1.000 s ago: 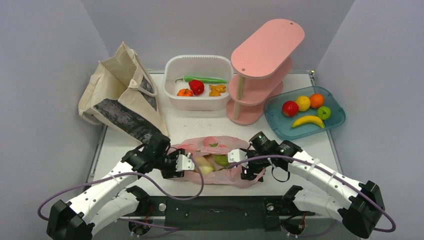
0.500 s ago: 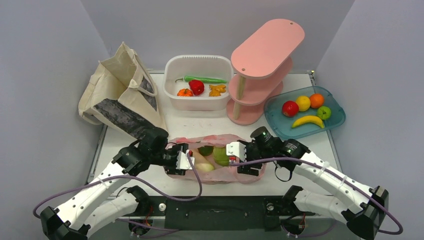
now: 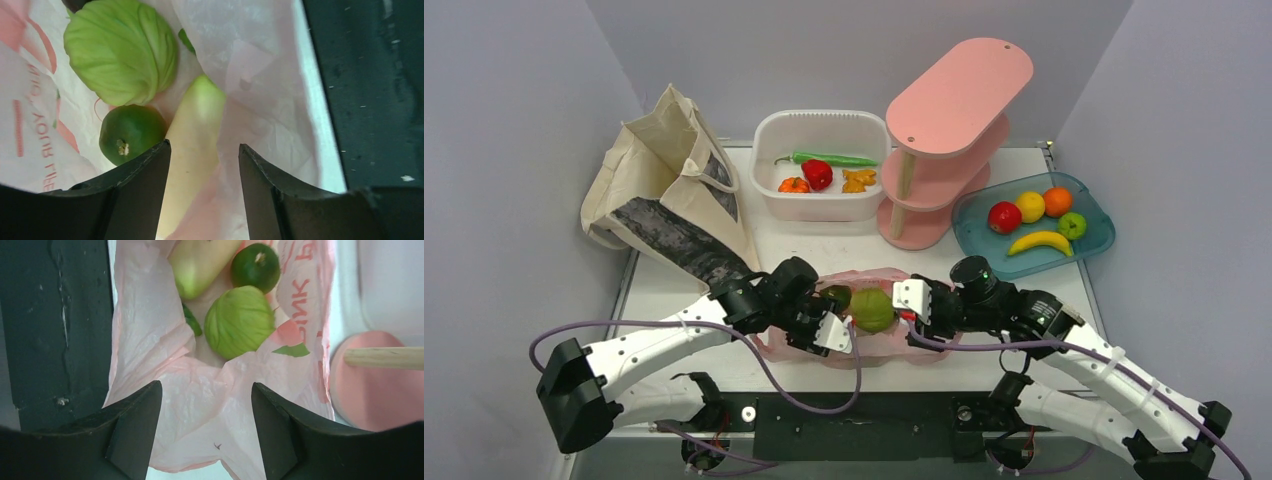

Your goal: Untie the knot of the grocery bags and take out the mixed food

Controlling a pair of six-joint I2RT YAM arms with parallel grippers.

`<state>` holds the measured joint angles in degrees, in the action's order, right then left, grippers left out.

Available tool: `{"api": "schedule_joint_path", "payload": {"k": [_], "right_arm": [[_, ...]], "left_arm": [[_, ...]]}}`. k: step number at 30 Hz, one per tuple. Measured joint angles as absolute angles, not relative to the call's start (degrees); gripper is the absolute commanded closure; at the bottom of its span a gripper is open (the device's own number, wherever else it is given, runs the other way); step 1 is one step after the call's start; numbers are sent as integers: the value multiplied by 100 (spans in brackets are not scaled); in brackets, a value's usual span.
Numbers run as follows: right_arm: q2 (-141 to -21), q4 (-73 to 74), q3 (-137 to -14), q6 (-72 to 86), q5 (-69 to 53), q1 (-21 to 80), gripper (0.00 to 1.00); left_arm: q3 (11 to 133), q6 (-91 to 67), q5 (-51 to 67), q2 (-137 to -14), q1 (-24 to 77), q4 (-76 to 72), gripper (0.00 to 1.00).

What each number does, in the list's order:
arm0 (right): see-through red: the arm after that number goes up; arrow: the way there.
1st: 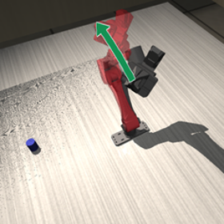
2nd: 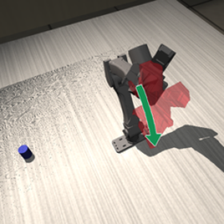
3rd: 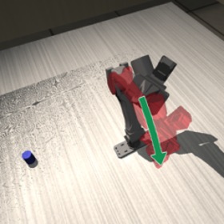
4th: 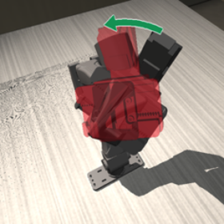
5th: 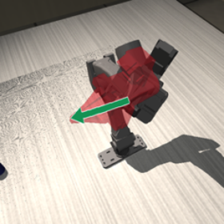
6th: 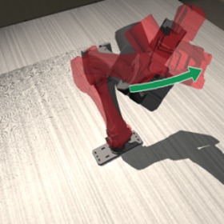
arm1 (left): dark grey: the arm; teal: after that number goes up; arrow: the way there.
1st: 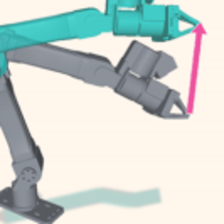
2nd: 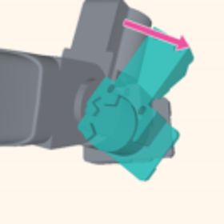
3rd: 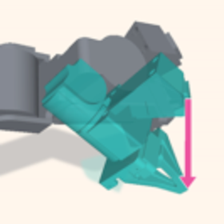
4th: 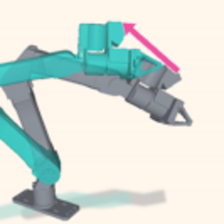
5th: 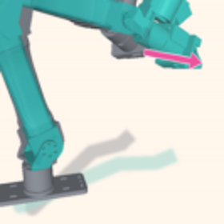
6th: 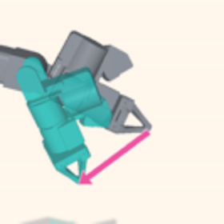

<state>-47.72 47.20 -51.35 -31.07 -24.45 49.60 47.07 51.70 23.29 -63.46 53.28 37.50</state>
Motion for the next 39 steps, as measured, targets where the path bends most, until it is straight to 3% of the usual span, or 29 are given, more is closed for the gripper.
{"api": "schedule_joint_path", "payload": {"k": [4, 13, 21, 28, 34, 39], "right_arm": [[-4499, 4681, -5371, -2851, -2320, 4960, 38], [-4362, 4654, -5417, -2349, -2064, 4499, 37], [-4414, 4689, -5417, -2287, -2062, 4128, 39], [-4445, 4884, -5417, -2445, -2171, 4128, 40], [-4534, 5046, -5395, -2668, -2443, 4128, 40], [-4604, 5118, -5334, -2766, -2620, 4150, 41]], "left_arm": [[4709, 5489, 2001, -6805, 5328, 3570, 42], [4602, 6206, 1597, -7734, 5339, 3138, 40], [4639, 6292, 1452, -8112, 5352, 2552, 45], [4803, 6101, 2073, -7422, 5234, 3496, 39], [5059, 5524, 2571, -6228, 5194, 3640, 44], [5164, 5000, 2473, -6595, 5210, 3111, 49]]}}
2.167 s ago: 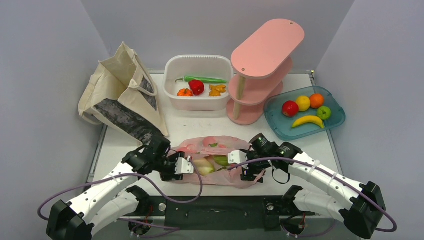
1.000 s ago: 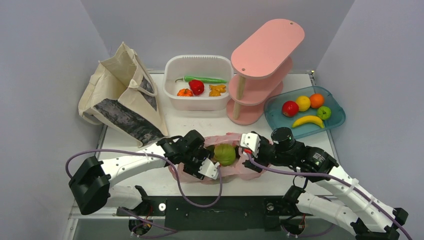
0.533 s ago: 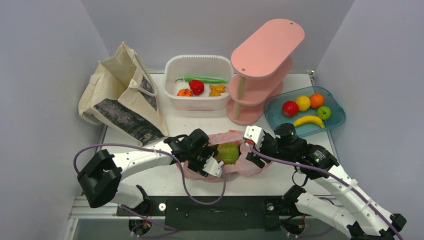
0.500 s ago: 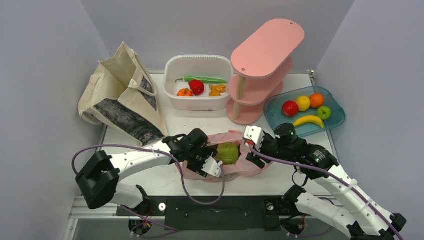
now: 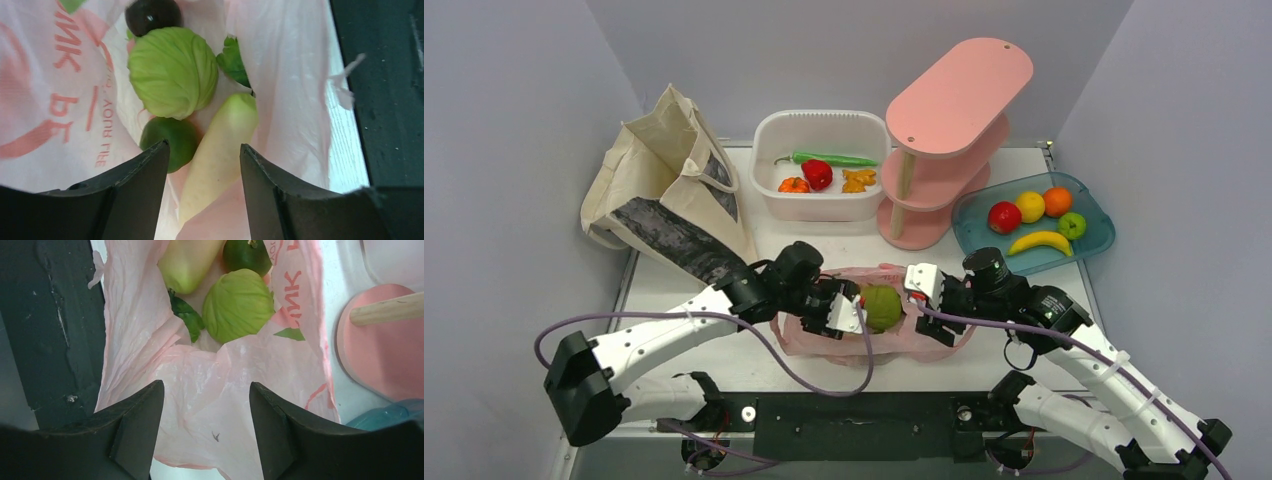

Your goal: Untie the knot of the grocery bags and take out the mixed food

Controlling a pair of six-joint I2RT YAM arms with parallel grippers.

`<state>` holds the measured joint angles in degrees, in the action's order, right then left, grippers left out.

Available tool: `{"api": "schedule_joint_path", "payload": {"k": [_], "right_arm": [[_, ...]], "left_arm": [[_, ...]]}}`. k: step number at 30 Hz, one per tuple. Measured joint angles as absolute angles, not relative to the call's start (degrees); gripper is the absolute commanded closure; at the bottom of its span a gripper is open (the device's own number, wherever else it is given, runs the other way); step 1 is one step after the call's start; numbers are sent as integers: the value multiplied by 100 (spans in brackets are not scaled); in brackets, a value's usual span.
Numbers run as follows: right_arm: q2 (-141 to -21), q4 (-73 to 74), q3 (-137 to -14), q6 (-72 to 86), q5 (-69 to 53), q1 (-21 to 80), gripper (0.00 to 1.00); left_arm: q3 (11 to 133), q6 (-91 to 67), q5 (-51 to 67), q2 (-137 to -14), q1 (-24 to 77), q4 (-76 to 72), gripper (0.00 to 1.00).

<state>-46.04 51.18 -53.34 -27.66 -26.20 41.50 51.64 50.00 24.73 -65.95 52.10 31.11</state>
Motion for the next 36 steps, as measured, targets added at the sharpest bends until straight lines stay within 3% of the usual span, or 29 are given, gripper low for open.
{"api": "schedule_joint_path", "payload": {"k": [9, 21, 26, 30, 36], "right_arm": [[-4617, 5131, -5334, -2790, -2683, 4209, 42], [-4617, 5129, -5190, -2851, -2668, 4209, 45], [-4617, 5264, -4980, -2982, -2615, 4209, 45], [-4617, 5363, -4956, -3087, -2598, 4209, 43], [-4626, 5402, -4851, -3153, -2593, 4211, 40]], "left_arm": [[4991, 5216, 1863, -7721, 5367, 2731, 38], [4600, 5594, 1391, -8112, 5572, 2401, 36], [4646, 5428, 1238, -8326, 5623, 2119, 44], [4659, 5148, 1013, -8385, 5736, 1935, 36], [4768, 4803, 642, -8702, 5804, 1691, 32]]}}
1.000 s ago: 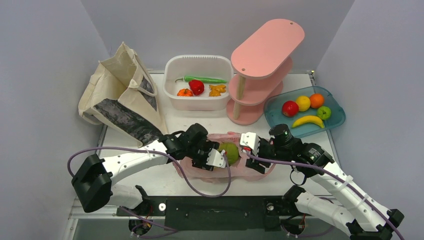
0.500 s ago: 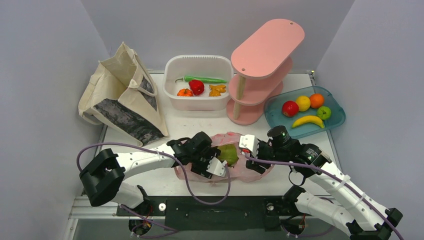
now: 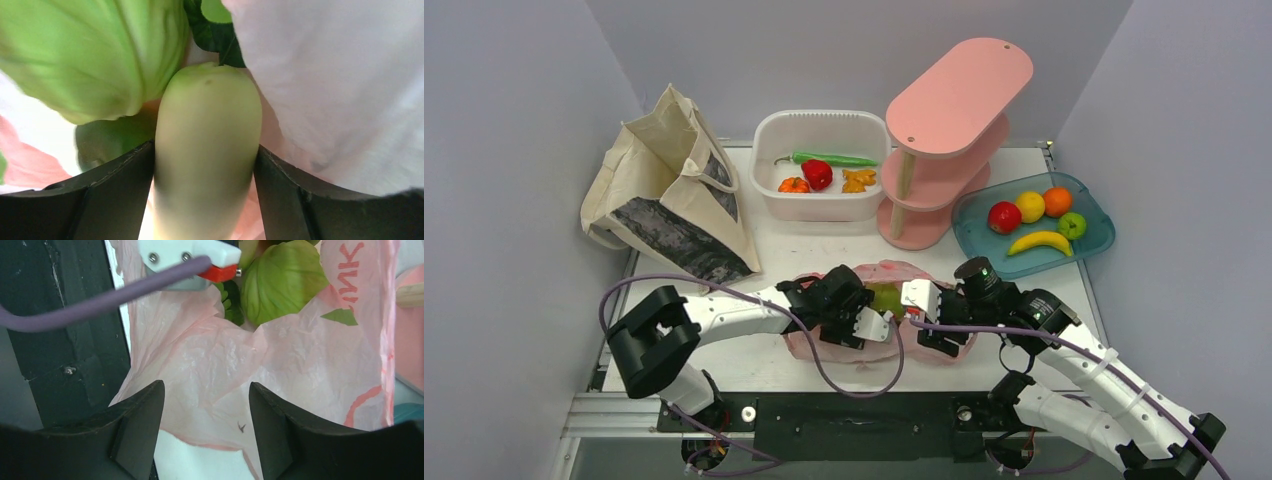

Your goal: Untie the knot of the grocery bags and take out the mixed food

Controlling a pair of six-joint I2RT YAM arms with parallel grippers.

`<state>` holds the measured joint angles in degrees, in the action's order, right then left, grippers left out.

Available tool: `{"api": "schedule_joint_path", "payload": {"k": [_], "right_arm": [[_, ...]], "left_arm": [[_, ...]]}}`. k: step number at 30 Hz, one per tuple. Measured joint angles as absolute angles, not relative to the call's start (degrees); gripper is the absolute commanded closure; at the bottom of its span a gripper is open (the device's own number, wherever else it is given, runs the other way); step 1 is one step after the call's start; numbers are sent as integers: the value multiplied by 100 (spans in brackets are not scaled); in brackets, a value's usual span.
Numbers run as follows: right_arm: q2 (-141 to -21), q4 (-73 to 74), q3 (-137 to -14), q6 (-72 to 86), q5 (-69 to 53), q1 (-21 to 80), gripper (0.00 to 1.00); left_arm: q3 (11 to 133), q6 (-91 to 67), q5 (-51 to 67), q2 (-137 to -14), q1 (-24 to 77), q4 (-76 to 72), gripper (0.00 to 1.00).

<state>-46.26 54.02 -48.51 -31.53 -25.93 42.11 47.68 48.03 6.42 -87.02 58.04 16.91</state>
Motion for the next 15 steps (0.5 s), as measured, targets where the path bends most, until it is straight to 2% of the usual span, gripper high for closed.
{"api": "schedule_joint_path", "payload": {"k": [5, 6, 7, 9, 11, 15], "right_arm": [[-4630, 5415, -4847, -3153, -2589, 4215, 39], [-4630, 5415, -4847, -3153, -2589, 4215, 39], [-4630, 5417, -4847, -3153, -2589, 4215, 40], [-4630, 5424, -4847, -3155, -2585, 4215, 44], [-4630, 5448, -4847, -3175, -2576, 4215, 49], [-4628, 5511, -4847, -3236, -2574, 4215, 55]], "left_arm": [[4829, 4617, 548, -9039, 5804, 1680, 33], [4856, 4622, 580, -9063, 5804, 1785, 36], [4877, 4609, 607, -9059, 5804, 1839, 47], [4893, 4604, 694, -9024, 5802, 2012, 62], [4888, 4536, 856, -8855, 5793, 2281, 71], [4884, 4209, 1317, -7863, 5686, 2539, 75]]}}
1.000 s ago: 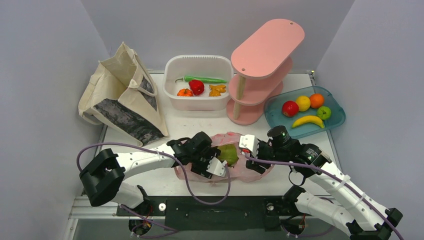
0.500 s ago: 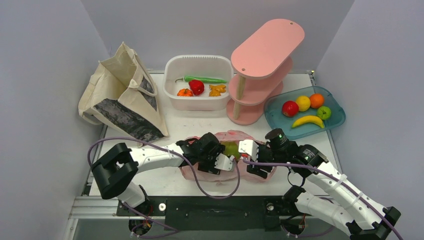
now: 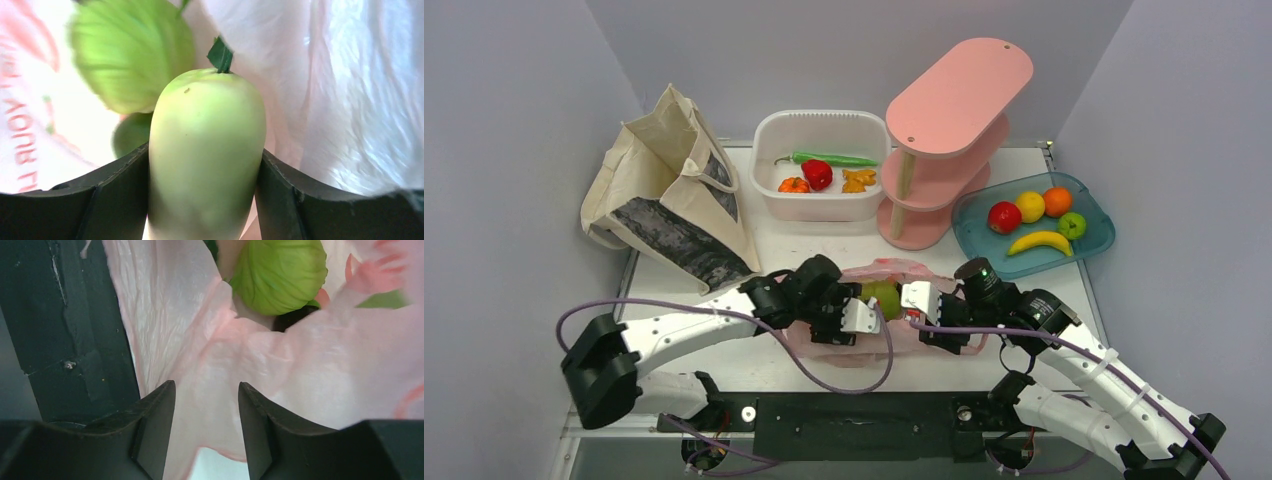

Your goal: Untie the knot of the grocery bags and take out the mixed food

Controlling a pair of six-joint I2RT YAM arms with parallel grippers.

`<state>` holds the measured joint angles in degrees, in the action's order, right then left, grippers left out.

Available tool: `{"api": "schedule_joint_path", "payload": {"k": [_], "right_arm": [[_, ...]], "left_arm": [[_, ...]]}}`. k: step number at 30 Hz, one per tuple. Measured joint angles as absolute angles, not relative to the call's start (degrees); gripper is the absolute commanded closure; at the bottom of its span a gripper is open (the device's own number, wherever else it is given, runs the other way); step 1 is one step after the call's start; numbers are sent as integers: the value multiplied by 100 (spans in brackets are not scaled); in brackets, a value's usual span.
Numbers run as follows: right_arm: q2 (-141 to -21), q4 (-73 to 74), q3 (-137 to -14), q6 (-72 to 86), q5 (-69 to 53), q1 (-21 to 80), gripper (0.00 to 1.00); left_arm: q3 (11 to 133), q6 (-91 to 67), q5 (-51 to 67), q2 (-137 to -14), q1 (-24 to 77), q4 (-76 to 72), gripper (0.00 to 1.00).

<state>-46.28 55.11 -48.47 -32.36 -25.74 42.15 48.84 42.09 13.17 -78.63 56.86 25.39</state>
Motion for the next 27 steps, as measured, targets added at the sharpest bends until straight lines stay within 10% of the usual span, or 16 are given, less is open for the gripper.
{"api": "schedule_joint_path", "payload": {"k": [9, 27], "right_arm": [[-4611, 5546, -4847, -3258, -2602, 4244, 59], [-4558, 4890, -5553, -2239, -2724, 4241, 36]], "left_arm": [[4890, 2967, 1612, -6436, 5238, 1785, 81], [6910, -263, 3428, -6510, 5017, 355, 80]]}}
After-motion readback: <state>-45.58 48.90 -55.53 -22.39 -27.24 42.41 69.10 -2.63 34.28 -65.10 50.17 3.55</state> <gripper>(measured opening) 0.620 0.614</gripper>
